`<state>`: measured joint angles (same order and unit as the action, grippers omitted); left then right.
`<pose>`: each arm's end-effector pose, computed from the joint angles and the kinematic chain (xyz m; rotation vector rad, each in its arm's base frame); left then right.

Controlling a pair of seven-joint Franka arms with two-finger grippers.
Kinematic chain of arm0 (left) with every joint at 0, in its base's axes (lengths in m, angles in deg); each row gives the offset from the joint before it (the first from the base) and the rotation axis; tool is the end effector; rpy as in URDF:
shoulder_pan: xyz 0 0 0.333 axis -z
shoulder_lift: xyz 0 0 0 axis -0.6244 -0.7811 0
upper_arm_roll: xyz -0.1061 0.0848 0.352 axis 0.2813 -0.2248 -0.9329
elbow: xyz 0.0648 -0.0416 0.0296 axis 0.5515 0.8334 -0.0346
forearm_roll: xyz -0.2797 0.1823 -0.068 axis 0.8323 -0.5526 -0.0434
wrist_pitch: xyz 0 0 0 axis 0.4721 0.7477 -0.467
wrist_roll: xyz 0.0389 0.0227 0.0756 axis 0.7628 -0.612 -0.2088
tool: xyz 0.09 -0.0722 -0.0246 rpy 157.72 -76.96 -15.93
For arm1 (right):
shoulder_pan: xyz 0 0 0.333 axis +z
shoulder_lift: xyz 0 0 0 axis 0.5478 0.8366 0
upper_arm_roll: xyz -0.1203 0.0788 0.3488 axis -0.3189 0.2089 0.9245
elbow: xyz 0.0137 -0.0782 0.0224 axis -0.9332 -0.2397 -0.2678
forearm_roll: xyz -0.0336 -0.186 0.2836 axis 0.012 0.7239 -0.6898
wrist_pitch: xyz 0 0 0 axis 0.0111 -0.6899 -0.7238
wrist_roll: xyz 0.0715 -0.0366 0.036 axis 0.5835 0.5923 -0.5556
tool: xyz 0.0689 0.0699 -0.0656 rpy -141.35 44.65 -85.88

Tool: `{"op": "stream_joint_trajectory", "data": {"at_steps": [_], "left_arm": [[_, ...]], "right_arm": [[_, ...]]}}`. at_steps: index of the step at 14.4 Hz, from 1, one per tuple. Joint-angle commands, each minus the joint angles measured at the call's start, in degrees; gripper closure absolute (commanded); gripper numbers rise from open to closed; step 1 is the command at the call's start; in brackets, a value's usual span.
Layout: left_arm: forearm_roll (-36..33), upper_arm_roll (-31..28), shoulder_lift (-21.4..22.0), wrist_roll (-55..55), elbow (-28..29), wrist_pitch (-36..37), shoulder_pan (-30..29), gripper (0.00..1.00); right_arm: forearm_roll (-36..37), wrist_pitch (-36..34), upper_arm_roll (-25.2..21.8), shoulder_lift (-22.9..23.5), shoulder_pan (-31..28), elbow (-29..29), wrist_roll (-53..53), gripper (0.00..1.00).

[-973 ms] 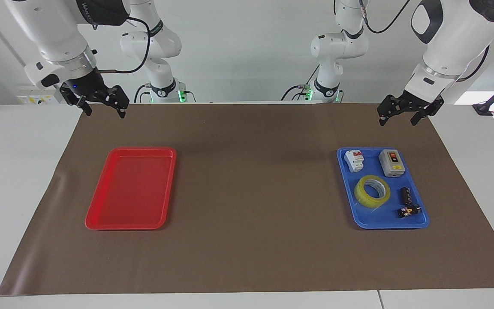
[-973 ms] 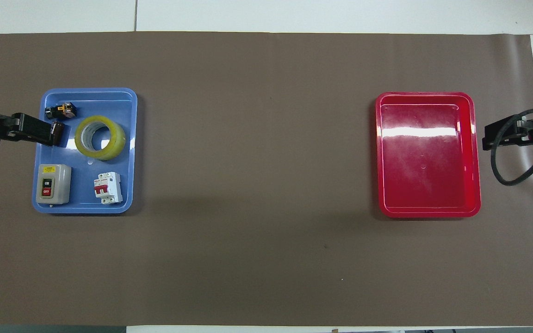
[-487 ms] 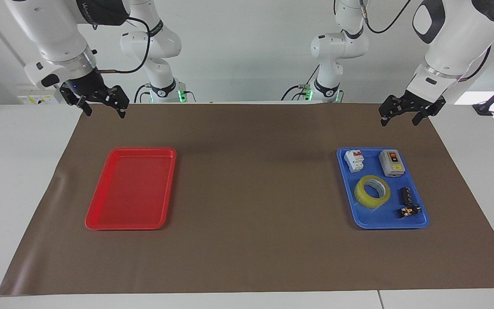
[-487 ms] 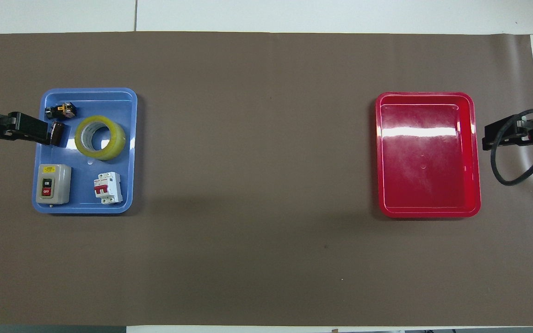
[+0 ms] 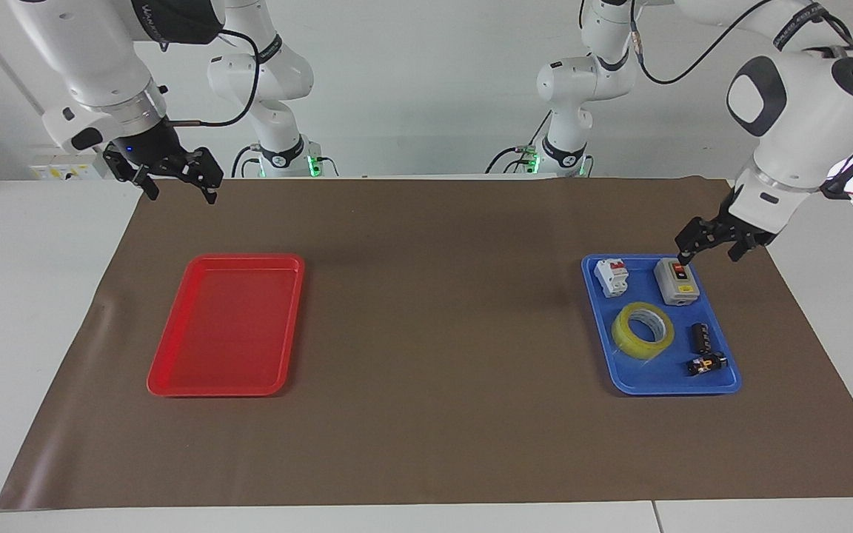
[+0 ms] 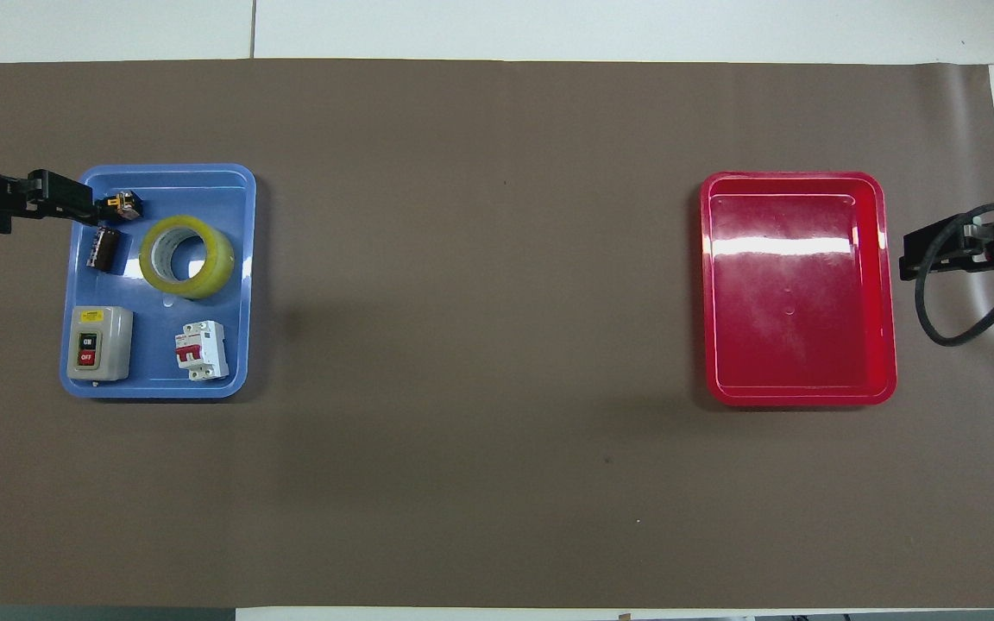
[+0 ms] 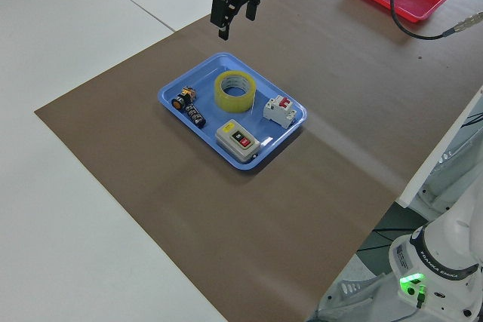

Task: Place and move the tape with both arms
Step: 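Move the left gripper over the yellow tape roll in the blue tray, then grasp the yellow tape roll with the left gripper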

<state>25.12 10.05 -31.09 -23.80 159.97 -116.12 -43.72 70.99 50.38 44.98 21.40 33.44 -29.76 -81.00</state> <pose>0.5789 0.0109 0.5787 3.1404 0.0201 0.0506 0.4852 0.0020 0.6738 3.1073 -0.1536 -0.1061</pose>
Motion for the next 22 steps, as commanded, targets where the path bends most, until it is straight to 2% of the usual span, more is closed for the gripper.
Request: {"op": "stream_joint_trajectory", "data": {"at_steps": [1, 3, 5, 7, 10, 13, 14, 15, 16, 17, 18, 19, 22], "left_arm": [[0.5, 0.1, -2.3, -0.1, 6.8, -10.7, -2.6, 0.00], [0.5, 0.1, -2.8, -0.6, 10.9, -16.3, -2.5, 0.00], [0.5, 0.1, -4.4, -0.7, 12.3, -18.0, -2.5, 0.00], [0.5, 0.1, -5.0, -2.5, 14.6, -21.4, -2.2, 0.11], [0.5, 0.1, -5.9, -4.3, 18.3, -25.9, -1.6, 0.16], [0.5, 0.1, -7.3, -4.3, 18.9, -27.1, -1.5, 0.24], [0.5, 0.1, -7.4, -4.3, 19.3, -27.3, -1.5, 0.31], [0.5, 0.1, -7.4, -4.3, 19.4, -27.2, -1.4, 0.43], [0.5, 0.1, -7.3, -4.3, 19.3, -27.0, -1.4, 0.63], [0.4, 0.1, -7.4, -4.3, 18.9, -26.6, -1.4, 0.88], [0.5, 0.1, -7.5, -4.3, 18.0, -25.3, -1.3, 1.00], [0.4, 0.1, -7.9, -4.4, 15.2, -22.1, -0.6, 1.00], [0.1, 0.1, -11.0, -8.0, 1.0, -6.5, 2.3, 1.00]], "right_arm": [[-0.3, -0.7, 0.3, 0.2, -0.7, 0.5, -0.3, 0.00], [-0.3, -0.7, 0.3, 0.2, -0.7, 0.5, -0.3, 0.00], [-0.3, -0.7, 0.3, 0.2, -0.7, 0.5, -0.3, 0.00], [-0.3, -0.7, 0.3, 0.2, -0.7, 0.5, -0.3, 0.00], [-0.3, -0.7, 0.3, 0.2, -0.7, 0.5, -0.3, 0.00], [-0.3, -0.7, 0.3, 0.2, -0.7, 0.5, -0.3, 0.00], [-0.3, -0.7, 0.3, 0.2, -0.7, 0.5, -0.3, 0.00], [-0.3, -0.7, 0.3, 0.2, -0.7, 0.5, -0.1, 0.00], [-0.3, -0.7, 0.3, 0.2, -0.7, 0.5, -0.1, 0.00], [-0.3, -0.7, 0.3, 0.2, -0.7, 0.5, -0.1, 0.00], [-0.3, -0.7, 0.3, 0.2, -0.7, 0.5, -0.1, 0.00], [-0.3, -0.7, 0.3, 0.2, -0.7, 0.5, 0.0, 0.00], [-0.3, -0.7, 0.3, 0.2, -0.7, 0.5, 0.0, 0.00]]}}
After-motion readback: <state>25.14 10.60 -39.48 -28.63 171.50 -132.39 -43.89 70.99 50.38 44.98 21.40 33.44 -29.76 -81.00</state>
